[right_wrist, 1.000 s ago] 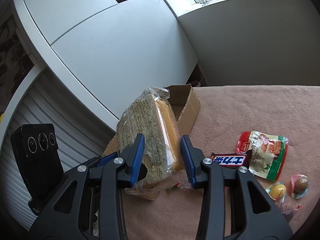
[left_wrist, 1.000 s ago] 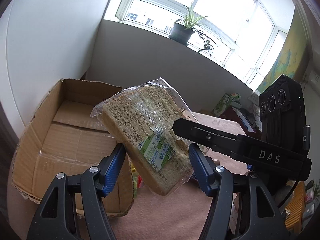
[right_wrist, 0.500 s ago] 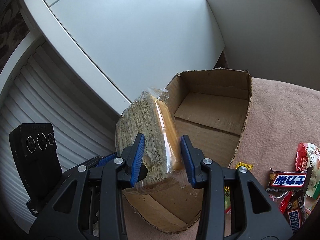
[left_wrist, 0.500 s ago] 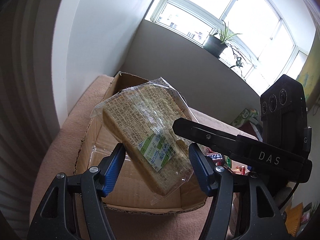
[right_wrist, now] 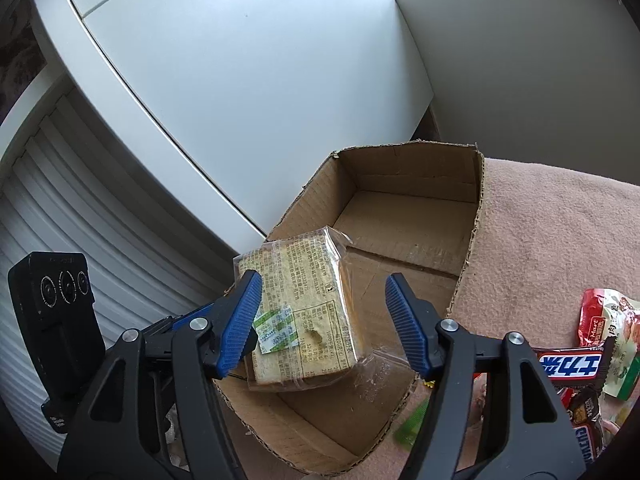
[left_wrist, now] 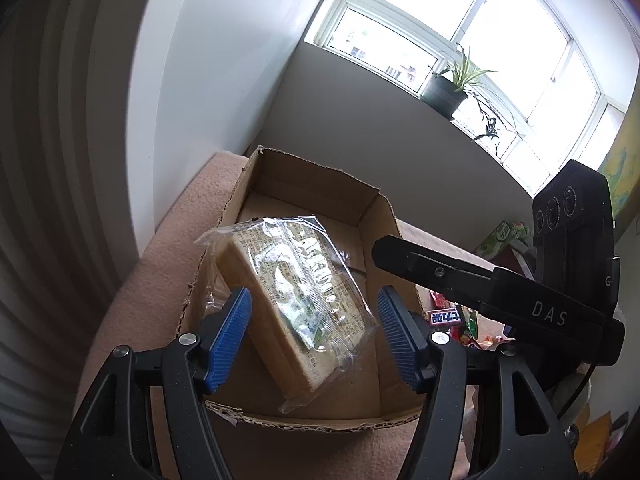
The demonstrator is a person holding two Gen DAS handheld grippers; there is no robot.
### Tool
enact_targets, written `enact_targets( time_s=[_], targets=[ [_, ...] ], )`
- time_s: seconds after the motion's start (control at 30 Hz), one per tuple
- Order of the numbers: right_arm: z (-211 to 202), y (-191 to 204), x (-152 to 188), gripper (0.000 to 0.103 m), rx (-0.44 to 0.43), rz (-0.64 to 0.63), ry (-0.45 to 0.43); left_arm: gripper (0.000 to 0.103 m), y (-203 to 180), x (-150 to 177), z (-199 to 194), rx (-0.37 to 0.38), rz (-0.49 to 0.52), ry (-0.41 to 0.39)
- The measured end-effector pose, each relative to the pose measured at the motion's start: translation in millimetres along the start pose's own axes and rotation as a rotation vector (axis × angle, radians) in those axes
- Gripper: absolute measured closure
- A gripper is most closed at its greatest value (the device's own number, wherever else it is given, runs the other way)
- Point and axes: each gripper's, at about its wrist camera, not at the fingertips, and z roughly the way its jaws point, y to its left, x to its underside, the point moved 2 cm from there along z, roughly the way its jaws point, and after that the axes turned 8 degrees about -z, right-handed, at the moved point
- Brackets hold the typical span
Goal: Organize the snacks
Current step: 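Lower the bread into the cardboard box and open the right gripper, then move the right gripper to the black candy packet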
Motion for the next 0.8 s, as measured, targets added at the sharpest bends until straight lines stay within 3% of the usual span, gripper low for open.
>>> enact_targets(
  time_s=[0.47,0.6,0.8],
  targets=[
    [-73,-32,28,0.031,0.109,-0.003,-0.05,0.039,-22,9,-3,0.034,0.054,-0.008],
    [-109,-49,38,0.021,0.168,0.005,-0.094,0.039,-35,16,3,0.035,0.083,0.008],
    [-148,-73,55,0.02,0.261,0.001,-0.115,0.039,-62,30,11,0.057,0.135,0.036]
  ],
)
